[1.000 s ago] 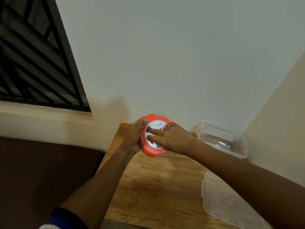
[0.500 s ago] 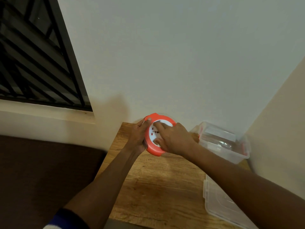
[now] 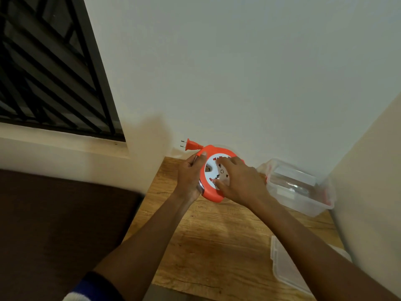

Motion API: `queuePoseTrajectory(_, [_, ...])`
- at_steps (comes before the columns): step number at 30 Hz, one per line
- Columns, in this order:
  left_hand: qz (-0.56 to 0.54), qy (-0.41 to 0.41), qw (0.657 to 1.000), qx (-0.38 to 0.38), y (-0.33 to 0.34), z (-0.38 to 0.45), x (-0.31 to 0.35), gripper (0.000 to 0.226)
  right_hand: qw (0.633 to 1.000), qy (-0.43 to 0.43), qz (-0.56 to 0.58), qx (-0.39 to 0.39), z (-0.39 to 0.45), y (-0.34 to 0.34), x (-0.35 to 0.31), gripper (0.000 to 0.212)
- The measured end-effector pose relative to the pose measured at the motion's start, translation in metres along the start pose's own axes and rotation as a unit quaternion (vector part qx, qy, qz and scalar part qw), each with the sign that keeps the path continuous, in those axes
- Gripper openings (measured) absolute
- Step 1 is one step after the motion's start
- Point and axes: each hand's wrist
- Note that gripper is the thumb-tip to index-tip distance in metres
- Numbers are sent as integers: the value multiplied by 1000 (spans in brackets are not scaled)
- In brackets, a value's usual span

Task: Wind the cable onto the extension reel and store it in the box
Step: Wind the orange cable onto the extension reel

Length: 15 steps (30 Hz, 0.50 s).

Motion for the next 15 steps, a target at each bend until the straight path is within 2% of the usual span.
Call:
queuePoseTrajectory(3, [0,-12,1000,-14,-6,4,-3,26,999,-24,-23,-28,1,-2,9,63])
queuePoseTrajectory(6, [-10,-19,1000,-22,-11,7,-5,29,1000,-16,7,-4,-7,1,15,66])
queuePoseTrajectory(8, [-13,-26,999,-23,-12,9,-6,31,996,48,66,35,-12,6,18,68])
queuePoseTrajectory(10, [-17,-37,999,-18,-13,11,-6,32,979,149,123,58,-12,12,21,66])
queuePoseTrajectory(13, [-20,-57,998,-16,-17,16,-4,35,949,236,207,29,-13,20,24,56])
queuePoseTrajectory(15, [13,-52,998,-17,-24,20,-3,40,918,286,273,6,-15,25,25,58])
Point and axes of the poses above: each hand's wrist, its own z-axis towards the middle knuckle, its own y-axis out of the palm, x = y × z, and after that the axes turned 14 degrees about x, right-handed
